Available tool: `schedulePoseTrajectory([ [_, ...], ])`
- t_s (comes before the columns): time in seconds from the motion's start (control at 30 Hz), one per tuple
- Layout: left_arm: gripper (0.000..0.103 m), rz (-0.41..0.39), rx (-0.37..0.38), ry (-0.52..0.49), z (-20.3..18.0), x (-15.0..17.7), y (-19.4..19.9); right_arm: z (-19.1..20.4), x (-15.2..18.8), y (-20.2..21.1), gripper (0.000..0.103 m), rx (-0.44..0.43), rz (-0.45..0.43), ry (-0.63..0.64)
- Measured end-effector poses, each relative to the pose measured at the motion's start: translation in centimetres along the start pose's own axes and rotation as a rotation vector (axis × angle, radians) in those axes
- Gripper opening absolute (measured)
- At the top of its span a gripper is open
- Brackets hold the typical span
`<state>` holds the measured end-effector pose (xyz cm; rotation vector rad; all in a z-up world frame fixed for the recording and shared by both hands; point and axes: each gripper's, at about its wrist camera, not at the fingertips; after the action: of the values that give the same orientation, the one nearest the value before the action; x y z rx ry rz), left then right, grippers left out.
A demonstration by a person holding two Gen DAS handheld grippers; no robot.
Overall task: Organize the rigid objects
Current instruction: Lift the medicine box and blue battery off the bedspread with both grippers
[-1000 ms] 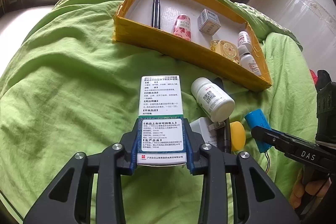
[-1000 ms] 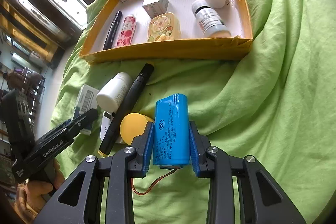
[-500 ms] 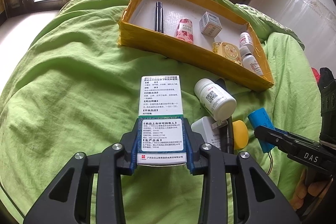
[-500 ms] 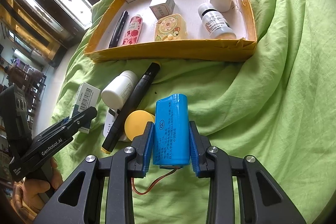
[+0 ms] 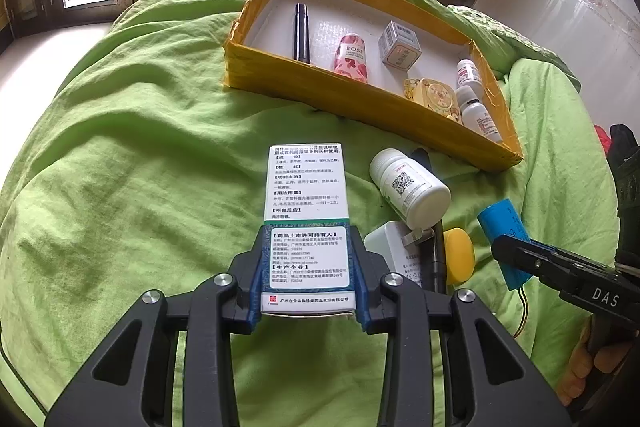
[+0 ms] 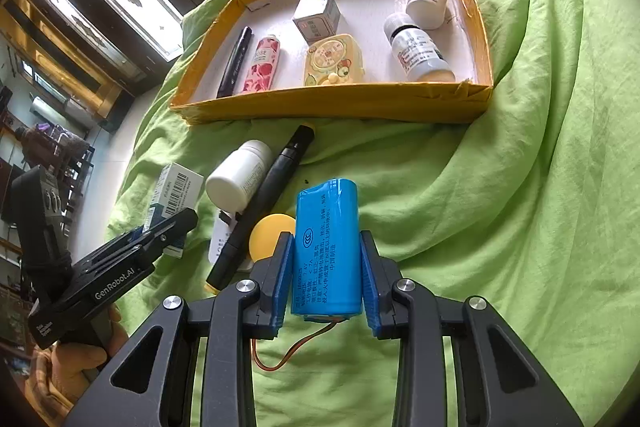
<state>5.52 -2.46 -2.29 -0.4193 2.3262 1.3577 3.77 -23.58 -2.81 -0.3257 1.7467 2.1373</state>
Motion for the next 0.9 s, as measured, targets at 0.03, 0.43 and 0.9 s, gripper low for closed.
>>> schedulePoseTrajectory([
  [0.03,0.032,-0.002,0.001,0.001,0.02,-0.02,0.04,-0.01,-0.01,0.09,0.028,-0.005,-0.001,-0.002],
  [0.43,0.032,-0.021,0.002,0.003,0.02,-0.03,0.58,0.14,0.0,0.49,0.028,-0.01,-0.013,-0.008],
  [0.9,0.032,-0.01,-0.034,-0.03,-0.21,-0.08,0.08,0.29,-0.11,0.89,0.028,-0.027,-0.027,-0.012],
])
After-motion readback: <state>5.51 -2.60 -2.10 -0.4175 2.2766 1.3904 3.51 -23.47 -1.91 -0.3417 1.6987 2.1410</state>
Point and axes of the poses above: each gripper's, at about its wrist camera, not at the fingertips, and y roughly against the way its jaws point, z to its left, x to its underside, and after that the axes turned 13 degrees about x, right-handed
